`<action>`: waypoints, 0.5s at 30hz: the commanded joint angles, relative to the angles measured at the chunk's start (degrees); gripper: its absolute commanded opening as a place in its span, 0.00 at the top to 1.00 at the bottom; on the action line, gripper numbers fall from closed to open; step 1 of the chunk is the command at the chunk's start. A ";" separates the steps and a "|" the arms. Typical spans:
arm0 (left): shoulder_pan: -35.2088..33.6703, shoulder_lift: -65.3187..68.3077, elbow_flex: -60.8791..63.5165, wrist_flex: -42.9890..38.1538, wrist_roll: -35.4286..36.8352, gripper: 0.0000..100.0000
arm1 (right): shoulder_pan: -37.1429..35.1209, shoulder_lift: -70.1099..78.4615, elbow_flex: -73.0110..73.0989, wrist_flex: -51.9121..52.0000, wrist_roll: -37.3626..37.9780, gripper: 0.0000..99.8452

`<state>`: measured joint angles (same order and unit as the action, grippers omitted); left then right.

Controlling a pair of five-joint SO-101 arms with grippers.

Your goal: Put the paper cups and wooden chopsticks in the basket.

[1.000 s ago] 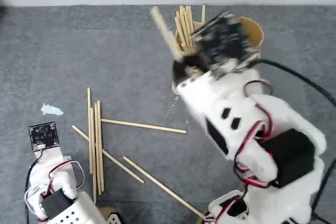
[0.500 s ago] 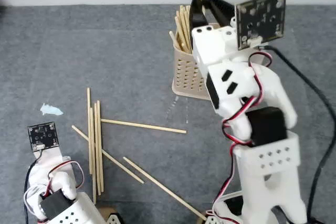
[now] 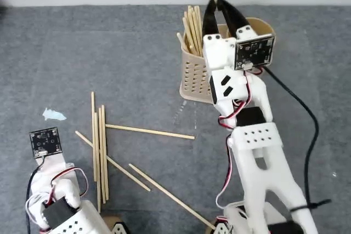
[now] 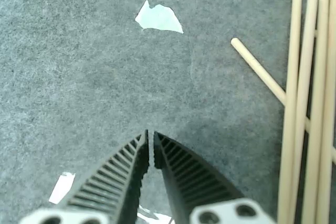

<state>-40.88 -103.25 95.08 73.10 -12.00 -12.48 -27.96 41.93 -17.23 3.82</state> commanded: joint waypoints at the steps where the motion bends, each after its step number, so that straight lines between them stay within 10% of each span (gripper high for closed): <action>1: 0.09 -0.88 -0.31 -1.32 0.44 0.98 | 0.40 0.22 1.14 -1.45 -0.18 0.99; 8: 0.09 -0.88 -0.31 -1.32 0.44 0.98 | -0.66 -7.60 1.23 10.68 -0.53 0.83; 15: 0.09 -0.88 -0.31 -1.32 0.44 0.98 | -6.90 -23.52 1.49 31.34 -0.53 0.92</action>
<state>-40.79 -103.25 95.08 73.10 -12.00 -16.97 -43.96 43.78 5.19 3.82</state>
